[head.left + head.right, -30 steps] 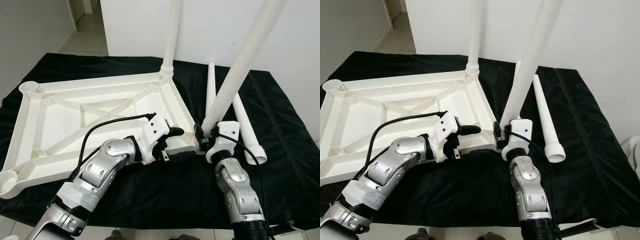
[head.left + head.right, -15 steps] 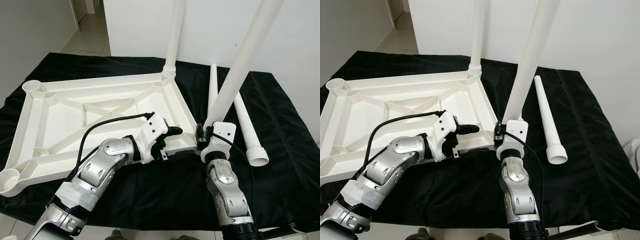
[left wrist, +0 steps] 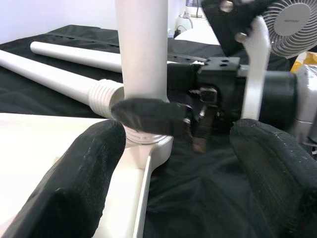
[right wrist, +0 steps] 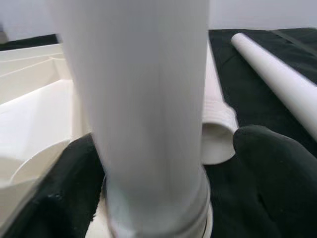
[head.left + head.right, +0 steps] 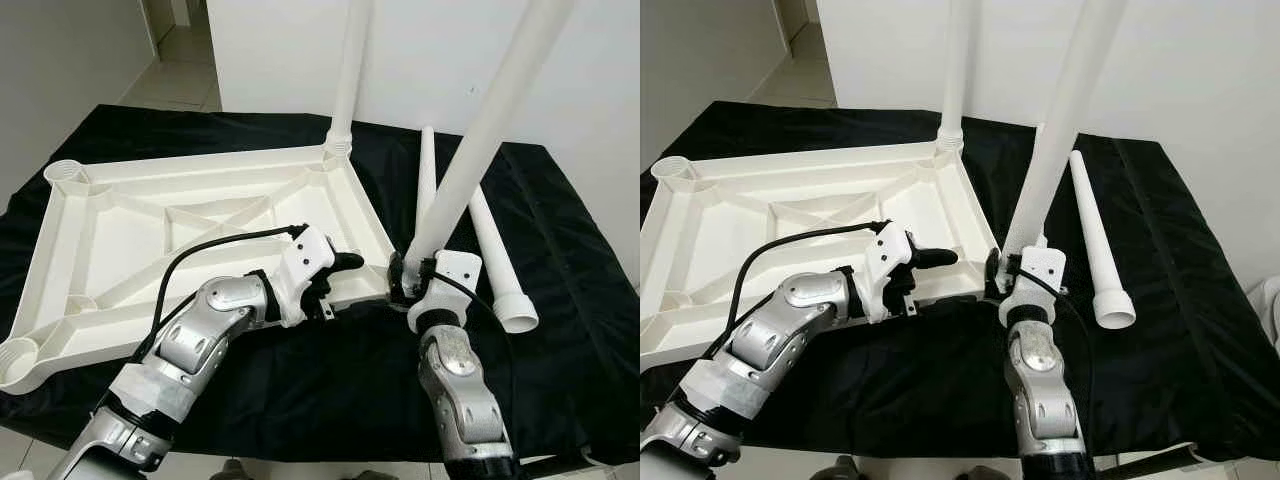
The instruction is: Building children table
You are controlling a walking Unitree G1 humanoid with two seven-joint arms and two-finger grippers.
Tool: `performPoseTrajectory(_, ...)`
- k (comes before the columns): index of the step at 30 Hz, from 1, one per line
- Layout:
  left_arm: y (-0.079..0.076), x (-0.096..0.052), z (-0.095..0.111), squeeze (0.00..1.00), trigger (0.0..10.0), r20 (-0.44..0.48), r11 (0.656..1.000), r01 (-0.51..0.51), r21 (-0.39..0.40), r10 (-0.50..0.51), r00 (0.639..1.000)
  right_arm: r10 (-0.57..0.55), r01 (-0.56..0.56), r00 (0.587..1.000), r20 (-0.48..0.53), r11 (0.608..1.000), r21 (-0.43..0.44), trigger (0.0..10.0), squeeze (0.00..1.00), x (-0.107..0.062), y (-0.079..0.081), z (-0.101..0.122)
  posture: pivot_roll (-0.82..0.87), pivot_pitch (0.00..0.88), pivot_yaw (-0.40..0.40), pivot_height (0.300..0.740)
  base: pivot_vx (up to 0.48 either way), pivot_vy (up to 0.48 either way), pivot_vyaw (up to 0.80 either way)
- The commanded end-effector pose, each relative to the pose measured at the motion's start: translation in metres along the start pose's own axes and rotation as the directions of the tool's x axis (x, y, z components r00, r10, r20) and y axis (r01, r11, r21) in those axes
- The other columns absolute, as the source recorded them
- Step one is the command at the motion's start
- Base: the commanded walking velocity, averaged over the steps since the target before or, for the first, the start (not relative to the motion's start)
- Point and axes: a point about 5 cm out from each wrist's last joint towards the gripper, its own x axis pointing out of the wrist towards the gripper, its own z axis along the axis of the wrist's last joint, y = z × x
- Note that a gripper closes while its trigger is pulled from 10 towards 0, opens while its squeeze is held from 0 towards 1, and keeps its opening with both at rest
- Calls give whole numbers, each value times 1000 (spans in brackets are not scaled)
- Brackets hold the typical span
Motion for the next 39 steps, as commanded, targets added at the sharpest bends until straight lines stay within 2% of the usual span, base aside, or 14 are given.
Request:
performPoseTrajectory(1,-3,1,1,0,10000,1,999,44,3,-44,999,64,-63,997,37,998,-14,10000,0,-1,-6,6,-12,0,-34,740,0,0,0)
performPoseTrajectory(2,-3,1,1,0,10000,1,999,44,3,-44,999,64,-63,997,37,998,-14,10000,0,-1,-6,6,-12,0,-34,740,0,0,0)
performPoseTrajectory(5,-1,3,1,0,10000,2,999,50,3,-50,999,224,-222,973,53,974,-51,10000,0,2,-21,10,-16,0,-21,740,0,0,0)
performPoseTrajectory(6,-1,3,1,0,10000,2,999,50,3,-50,999,224,-222,973,53,974,-51,10000,0,2,-21,10,-16,0,-21,740,0,0,0)
performPoseTrajectory(8,0,3,2,0,10000,3,998,55,5,-55,998,294,-290,954,52,955,-67,10000,0,5,-26,11,-17,0,-18,740,0,0,0)
performPoseTrajectory(10,0,3,2,0,10000,3,998,55,5,-55,998,294,-290,954,52,955,-67,10000,0,5,-26,11,-17,0,-18,740,0,0,0)
performPoseTrajectory(12,0,4,2,0,10000,3,998,62,9,-62,998,363,-358,931,44,929,-95,10000,0,12,-26,12,-18,0,-11,740,0,0,0)
performPoseTrajectory(17,1,5,3,0,10000,3,998,64,12,-64,998,412,-406,911,32,907,-114,10000,0,21,-25,12,-18,0,-9,740,0,0,0)
performPoseTrajectory(18,1,5,4,0,10000,5,998,65,13,-65,998,440,-435,898,20,893,-114,0,0,24,-24,11,-12,0,-11,740,0,0,0)
performPoseTrajectory(27,0,4,4,0,10000,7,998,59,12,-59,998,515,-515,857,-25,850,-110,0,0,24,-23,1,-6,0,-16,740,0,0,0)
performPoseTrajectory(37,0,3,4,0,10000,5,998,59,9,-59,998,515,-515,857,-32,851,-108,0,0,21,-23,-3,-6,0,-16,740,0,0,0)
performPoseTrajectory(38,-1,3,3,0,10000,4,998,59,5,-59,998,449,-448,894,-16,890,-78,10000,0,19,-21,-2,-9,0,-23,740,0,0,0)
performPoseTrajectory(39,-1,3,3,0,10000,4,998,59,5,-59,998,449,-448,894,-16,890,-78,10000,0,19,-21,-2,-9,0,-23,740,0,0,0)
